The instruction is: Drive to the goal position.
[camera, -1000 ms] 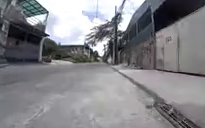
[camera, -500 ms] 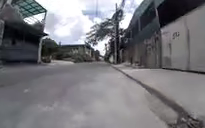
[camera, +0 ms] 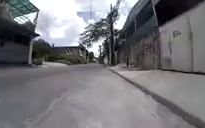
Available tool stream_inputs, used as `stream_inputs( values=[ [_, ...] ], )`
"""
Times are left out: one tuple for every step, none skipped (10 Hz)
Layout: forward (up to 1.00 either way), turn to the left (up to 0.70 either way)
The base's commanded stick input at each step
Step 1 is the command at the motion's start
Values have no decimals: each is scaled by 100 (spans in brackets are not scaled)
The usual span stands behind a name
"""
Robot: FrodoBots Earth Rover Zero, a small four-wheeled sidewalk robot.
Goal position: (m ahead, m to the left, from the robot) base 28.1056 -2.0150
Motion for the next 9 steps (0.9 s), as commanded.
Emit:
stream_inputs(
  values=[
    [100, 0],
    [100, 0],
    [100, 0],
    [100, 0],
    [100, 0],
    [100, 0],
    [100, 0],
    [100, 0],
    [100, 0]
  ],
)
